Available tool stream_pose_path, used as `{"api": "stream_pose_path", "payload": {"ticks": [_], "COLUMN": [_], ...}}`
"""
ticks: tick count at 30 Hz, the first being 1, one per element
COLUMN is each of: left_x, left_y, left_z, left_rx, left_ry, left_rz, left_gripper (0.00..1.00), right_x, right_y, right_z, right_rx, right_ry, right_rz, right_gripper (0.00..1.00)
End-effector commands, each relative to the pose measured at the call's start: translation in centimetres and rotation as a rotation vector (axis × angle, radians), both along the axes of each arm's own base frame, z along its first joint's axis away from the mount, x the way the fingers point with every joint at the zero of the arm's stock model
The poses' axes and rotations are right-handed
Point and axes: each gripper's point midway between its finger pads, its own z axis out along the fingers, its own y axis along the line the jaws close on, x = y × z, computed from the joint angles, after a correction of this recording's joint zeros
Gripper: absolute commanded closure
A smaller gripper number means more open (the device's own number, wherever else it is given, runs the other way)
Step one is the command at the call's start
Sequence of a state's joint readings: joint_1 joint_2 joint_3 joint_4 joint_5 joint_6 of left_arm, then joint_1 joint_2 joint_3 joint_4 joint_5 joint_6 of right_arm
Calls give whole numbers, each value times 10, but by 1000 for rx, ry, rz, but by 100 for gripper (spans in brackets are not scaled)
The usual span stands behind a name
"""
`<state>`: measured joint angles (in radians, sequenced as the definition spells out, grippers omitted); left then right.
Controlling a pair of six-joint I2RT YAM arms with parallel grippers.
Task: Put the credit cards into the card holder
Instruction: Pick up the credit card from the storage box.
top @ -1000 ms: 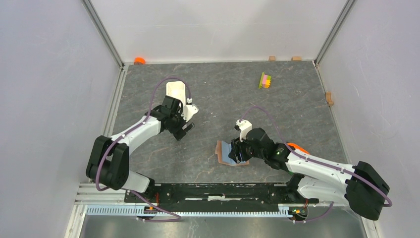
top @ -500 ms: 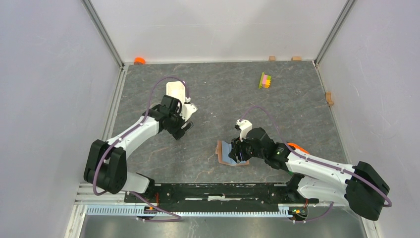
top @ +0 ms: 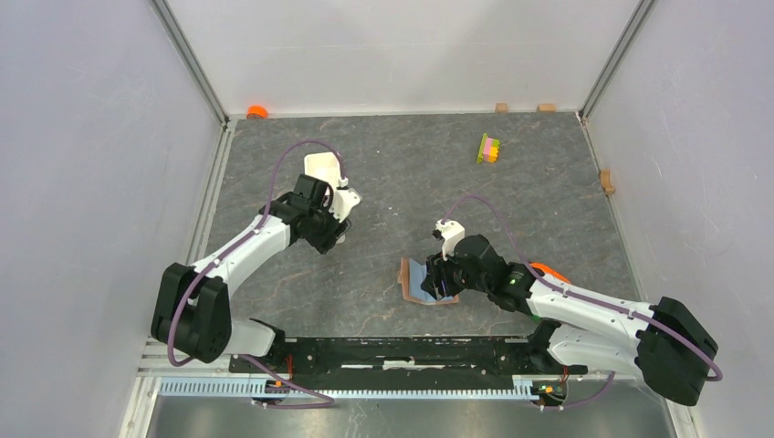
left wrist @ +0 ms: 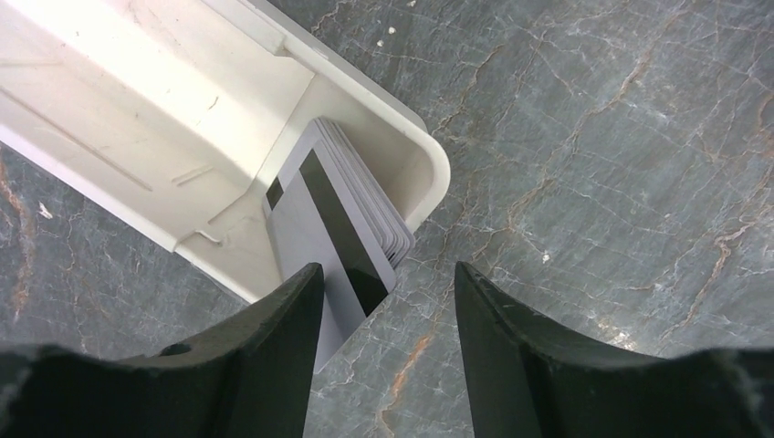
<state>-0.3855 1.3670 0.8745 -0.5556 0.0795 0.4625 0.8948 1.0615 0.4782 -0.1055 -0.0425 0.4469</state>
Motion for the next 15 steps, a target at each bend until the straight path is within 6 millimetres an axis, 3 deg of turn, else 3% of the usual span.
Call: {"api": "stream_pose_path", "payload": {"ticks": [1,15], "left_x": [3,6], "left_y": [-3,0], "left_z": [17,21], "left_rx": [-27,-14], "left_ry": [-7,-4], "left_rz": [32,56], "left_gripper": [41,60], "right_x": [6,5], "right_y": [5,5], "right_z": [9,9], "right_rx": [41,40], "right_ry": [-28,-23], "right_rz": [-7,-12], "right_gripper": [41,41]}}
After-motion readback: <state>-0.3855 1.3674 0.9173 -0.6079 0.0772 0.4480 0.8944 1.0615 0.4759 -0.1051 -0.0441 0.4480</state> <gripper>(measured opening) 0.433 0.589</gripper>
